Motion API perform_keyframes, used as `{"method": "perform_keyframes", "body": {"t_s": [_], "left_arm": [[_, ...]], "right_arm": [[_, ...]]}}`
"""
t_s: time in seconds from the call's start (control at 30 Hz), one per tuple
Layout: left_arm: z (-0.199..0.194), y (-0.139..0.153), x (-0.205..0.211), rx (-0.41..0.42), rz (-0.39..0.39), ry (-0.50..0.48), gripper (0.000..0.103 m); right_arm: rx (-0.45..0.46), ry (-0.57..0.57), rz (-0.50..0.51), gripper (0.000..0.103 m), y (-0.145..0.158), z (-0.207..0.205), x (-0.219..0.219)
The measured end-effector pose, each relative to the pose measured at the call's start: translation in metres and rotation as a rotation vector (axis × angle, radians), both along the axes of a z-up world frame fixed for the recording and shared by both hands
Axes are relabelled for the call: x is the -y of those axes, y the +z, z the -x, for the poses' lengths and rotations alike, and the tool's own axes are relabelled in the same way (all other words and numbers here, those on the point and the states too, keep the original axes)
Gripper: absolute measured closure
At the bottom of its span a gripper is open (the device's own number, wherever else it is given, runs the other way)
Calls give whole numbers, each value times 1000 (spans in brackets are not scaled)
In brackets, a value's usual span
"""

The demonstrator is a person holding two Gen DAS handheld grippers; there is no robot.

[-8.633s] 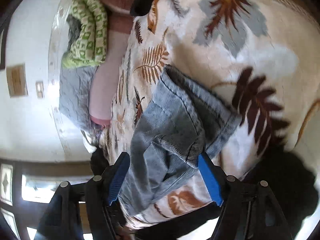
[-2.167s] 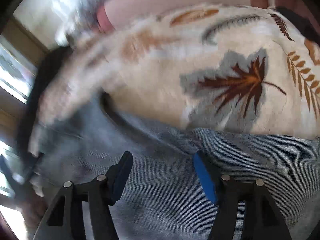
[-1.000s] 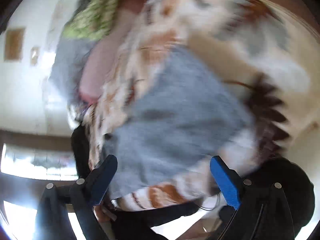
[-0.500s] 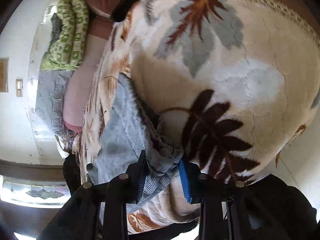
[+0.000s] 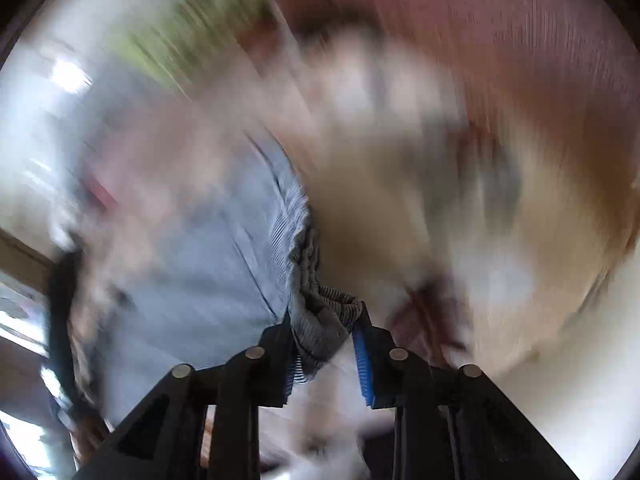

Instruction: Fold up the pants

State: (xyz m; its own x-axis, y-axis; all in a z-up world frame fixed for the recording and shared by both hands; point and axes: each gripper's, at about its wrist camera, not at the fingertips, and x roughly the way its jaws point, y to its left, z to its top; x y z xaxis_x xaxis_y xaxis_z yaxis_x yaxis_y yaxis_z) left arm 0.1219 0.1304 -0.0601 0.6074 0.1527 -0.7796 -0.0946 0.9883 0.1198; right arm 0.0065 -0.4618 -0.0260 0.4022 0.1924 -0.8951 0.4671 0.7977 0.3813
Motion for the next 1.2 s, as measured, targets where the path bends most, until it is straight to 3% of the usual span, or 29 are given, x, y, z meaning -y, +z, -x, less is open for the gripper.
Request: {"method": "perform_keyframes", "body": {"t_s": [0.03,0.1,0.2,0.23,0.3,0.33,0.43,0.5,0.53,0.57,0.63,0.67,0.7,0.73,0.8,0.87,0.97,1.03,1.07,1.1,1.13,1.2], "left_arm": [[0,1,1,-3,-7,1,0],[2,6,2,-16,-25,4,0],[10,28,13,19,-36,-13,0],[15,41,24,60,-26,-52,0],[18,53,41,100,-44,-107,0],[16,57,54,112,-63,-149,0],[-3,50,85,94,-103,-218,0],[-19,36,92,34,-86,-230,0],[-32,20,92,-23,-87,-211,0],[-39,7,90,-66,-92,-194,0],[-41,-3,86,-71,-63,-191,0],[-40,-1,84,-67,-57,-190,0],[-40,0,83,-67,-59,-191,0],[-40,-1,82,-66,-62,-195,0],[-39,-1,82,-64,-61,-193,0],[-40,0,87,-77,-73,-183,0],[-44,19,103,-83,-64,-170,1],[-43,41,117,-29,-11,-215,1],[-44,52,128,11,-21,-240,1],[-47,53,134,28,-46,-250,1],[-59,45,145,17,-119,-248,1],[-91,1,151,-114,-286,-197,0]], "right_arm": [[77,-68,-72,73,-3,8,11],[83,-74,-94,67,13,11,17],[142,-90,46,51,54,11,22],[167,-80,68,47,65,7,22],[212,-29,87,27,81,-12,22],[226,16,97,26,85,-29,21],[202,127,83,26,72,-86,22],[117,189,-30,26,43,-120,27],[43,224,-110,26,20,-134,26],[-4,236,-129,32,5,-140,23],[6,319,-5,49,8,-142,5],[14,318,17,68,14,-138,2],[36,313,38,76,20,-135,1],[78,310,95,78,34,-126,-2],[199,327,246,92,66,-102,-18],[204,311,301,92,65,-98,-23],[74,323,360,91,9,-115,-26],[111,289,328,89,12,-115,-20],[111,274,298,87,14,-113,-15],[102,268,278,85,15,-113,-11],[96,280,265,84,14,-113,-8],[89,277,243,78,17,-112,0]]}}
